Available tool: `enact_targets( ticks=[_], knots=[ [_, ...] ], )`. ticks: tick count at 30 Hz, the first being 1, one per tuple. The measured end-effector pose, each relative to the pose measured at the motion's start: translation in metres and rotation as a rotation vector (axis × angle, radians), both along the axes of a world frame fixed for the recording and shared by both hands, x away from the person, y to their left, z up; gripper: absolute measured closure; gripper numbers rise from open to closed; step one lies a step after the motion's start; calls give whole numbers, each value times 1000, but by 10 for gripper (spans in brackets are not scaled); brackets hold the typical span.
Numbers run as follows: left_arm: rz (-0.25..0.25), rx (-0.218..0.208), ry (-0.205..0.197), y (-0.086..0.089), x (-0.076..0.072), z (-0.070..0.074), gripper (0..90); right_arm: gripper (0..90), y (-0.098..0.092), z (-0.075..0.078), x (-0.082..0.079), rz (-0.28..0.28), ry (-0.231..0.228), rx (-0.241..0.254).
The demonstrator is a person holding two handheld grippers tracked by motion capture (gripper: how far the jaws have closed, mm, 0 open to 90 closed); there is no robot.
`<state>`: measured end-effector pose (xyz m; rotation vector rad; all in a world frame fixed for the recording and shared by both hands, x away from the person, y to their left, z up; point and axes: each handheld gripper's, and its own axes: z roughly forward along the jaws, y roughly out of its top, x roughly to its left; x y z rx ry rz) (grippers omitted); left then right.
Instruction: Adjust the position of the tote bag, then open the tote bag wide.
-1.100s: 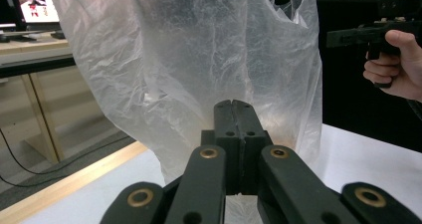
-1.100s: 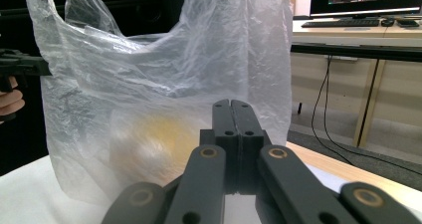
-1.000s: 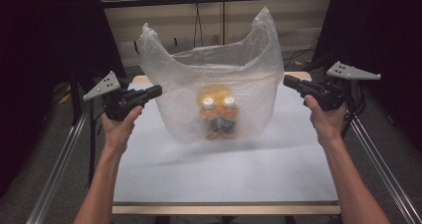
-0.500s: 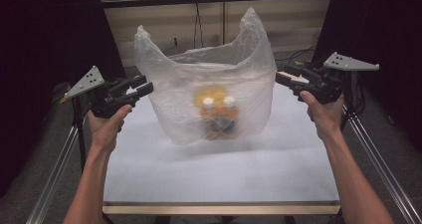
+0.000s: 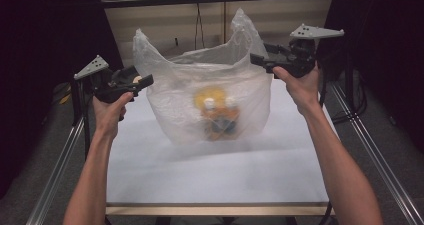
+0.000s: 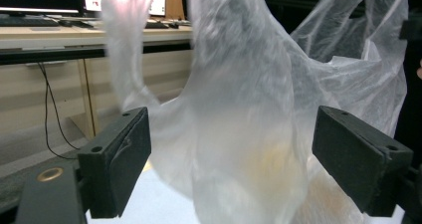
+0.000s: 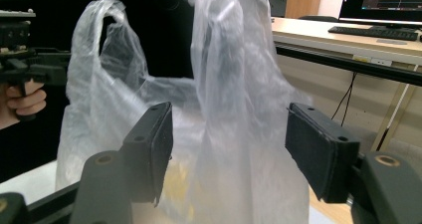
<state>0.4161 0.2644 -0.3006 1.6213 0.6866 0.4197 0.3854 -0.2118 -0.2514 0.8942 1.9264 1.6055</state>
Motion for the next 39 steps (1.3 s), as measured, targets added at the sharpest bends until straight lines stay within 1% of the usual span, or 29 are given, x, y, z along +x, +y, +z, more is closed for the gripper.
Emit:
enact_targets(
  ticks=[2, 3, 4, 5, 6, 7, 8, 9, 10, 11, 12, 13, 14, 15, 16, 17, 18, 19, 20, 22, 24, 25, 27, 29, 31, 34, 36, 38, 39],
  knots=[
    [0, 0, 7, -5, 4, 3, 140, 354, 4, 2, 6, 1, 7, 11],
    [8, 19, 6, -7, 8, 5, 137, 360, 5, 2, 9, 1, 7, 14],
    [0, 24, 10, -8, 10, 6, 140, 427, 7, 1, 12, 6, 17, 22],
    [-1, 28, 13, -10, 12, 6, 158, 487, 8, 1, 13, 14, 20, 18],
    [17, 40, 20, -12, 14, 6, 209, 538, 10, -1, 15, 19, 24, 8],
    [11, 56, 25, -12, 16, 6, 315, 642, 12, -3, 16, 13, 34, 2],
    [-15, 39, 27, -13, 16, 5, 448, 735, 12, -5, 17, 26, 37, 5],
    [-19, 48, 8, -13, 15, 4, 591, 772, 12, -8, 18, 38, 38, 7],
    [-35, 40, 1, -13, 15, 3, 716, 841, 11, -10, 17, 48, 42, 13],
    [-40, 52, 8, -14, 14, 2, 769, 860, 11, -12, 17, 54, 42, 13],
    [-59, 56, 6, -16, 14, 1, 846, 868, 10, -13, 16, 56, 47, 14],
    [-69, 70, 5, -17, 14, 0, 883, 891, 9, -15, 15, 59, 48, 16],
    [-69, 58, 9, -19, 13, -2, 897, 899, 8, -16, 15, 62, 48, 14],
    [-91, 61, 10, -19, 11, -4, 900, 900, 7, -17, 14, 62, 51, 14],
    [-87, 70, 8, -21, 8, -4, 900, 900, 6, -19, 13, 65, 55, 7],
    [-111, 67, 1, -21, 6, -6, 900, 900, 4, -20, 11, 63, 52, 6],
    [-117, 64, 1, -22, 3, -7, 900, 900, 2, -22, 9, 62, 53, 13],
    [-121, 72, -2, -22, 1, -8, 900, 900, 1, -24, 8, 68, 57, 24],
    [-133, 72, 2, -22, -2, -9, 900, 900, -1, -26, 6, 72, 56, 26],
    [-137, 83, 3, -23, -7, -11, 900, 900, -4, -31, 2, 73, 62, 27],
    [-150, 83, -6, -25, -13, -12, 900, 900, -7, -36, -1, 69, 68, 33],
    [-159, 75, -6, -26, -16, -13, 900, 900, -8, -39, -2, 69, 72, 37],
    [-173, 93, -6, -28, -21, -15, 900, 900, -11, -44, -6, 73, 79, 45],
    [-184, 86, -3, -31, -27, -16, 900, 900, -13, -48, -10, 76, 84, 48],
    [-194, 92, -9, -32, -30, -17, 900, 900, -15, -51, -17, 85, 82, 50],
    [-206, 92, -6, -34, -35, -20, 900, 900, -18, -55, -26, 95, 80, 56],
    [-210, 104, 3, -35, -37, -23, 900, 900, -20, -58, -30, 101, 85, 56],
    [-223, 114, 8, -37, -37, -26, 900, 900, -20, -61, -32, 104, 91, 46],
    [-230, 110, 13, -37, -38, -28, 900, 900, -20, -64, -33, 106, 98, 43]
  ],
)
